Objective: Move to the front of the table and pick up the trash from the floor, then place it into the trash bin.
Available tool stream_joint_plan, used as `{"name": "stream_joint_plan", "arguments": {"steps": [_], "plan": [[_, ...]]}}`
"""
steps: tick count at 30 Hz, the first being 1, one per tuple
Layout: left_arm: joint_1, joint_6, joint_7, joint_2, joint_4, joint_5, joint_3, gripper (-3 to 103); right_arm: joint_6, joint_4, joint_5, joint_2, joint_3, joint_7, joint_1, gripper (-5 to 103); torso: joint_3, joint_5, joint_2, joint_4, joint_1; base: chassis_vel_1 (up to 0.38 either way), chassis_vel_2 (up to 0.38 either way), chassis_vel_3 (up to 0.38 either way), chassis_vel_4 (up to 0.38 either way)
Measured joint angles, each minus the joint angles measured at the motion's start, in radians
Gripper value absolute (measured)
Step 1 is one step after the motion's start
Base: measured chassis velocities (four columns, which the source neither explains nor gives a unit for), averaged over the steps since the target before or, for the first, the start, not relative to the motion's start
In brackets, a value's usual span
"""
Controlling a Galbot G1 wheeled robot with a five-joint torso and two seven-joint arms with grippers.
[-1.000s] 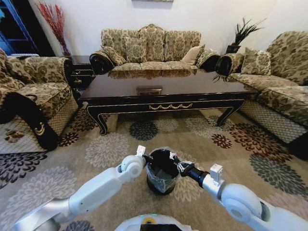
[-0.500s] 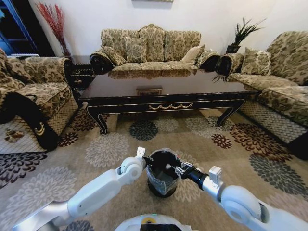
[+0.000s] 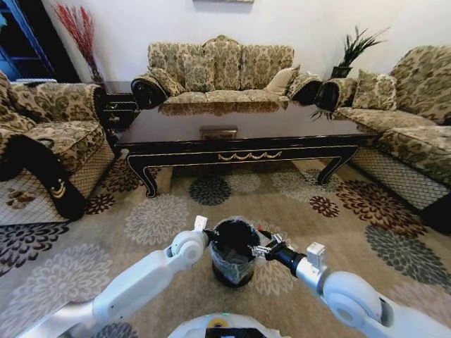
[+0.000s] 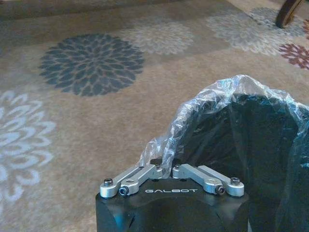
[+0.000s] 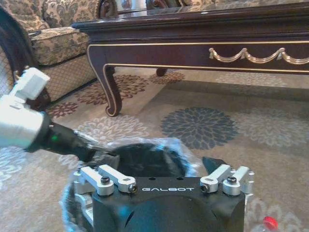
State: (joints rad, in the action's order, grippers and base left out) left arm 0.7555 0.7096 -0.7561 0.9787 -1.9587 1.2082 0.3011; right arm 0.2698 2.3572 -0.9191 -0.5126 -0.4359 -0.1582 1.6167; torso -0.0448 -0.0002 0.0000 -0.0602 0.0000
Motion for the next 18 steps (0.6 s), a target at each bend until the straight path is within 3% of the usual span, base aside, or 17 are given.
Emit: {"name": "stream_joint_plan", "arguments": {"steps": [18], "plan": [[0.33,-0.006,0.105,-0.064,-0.102,-0.138,-0.324,4,-0.039,-0.196,-0.018,-0.019,-0.017,0.021,-0.103,100,0.0,-0.0002,0.0,-0.0003,0.0,0.0,0.0,0.0,0.0]]}}
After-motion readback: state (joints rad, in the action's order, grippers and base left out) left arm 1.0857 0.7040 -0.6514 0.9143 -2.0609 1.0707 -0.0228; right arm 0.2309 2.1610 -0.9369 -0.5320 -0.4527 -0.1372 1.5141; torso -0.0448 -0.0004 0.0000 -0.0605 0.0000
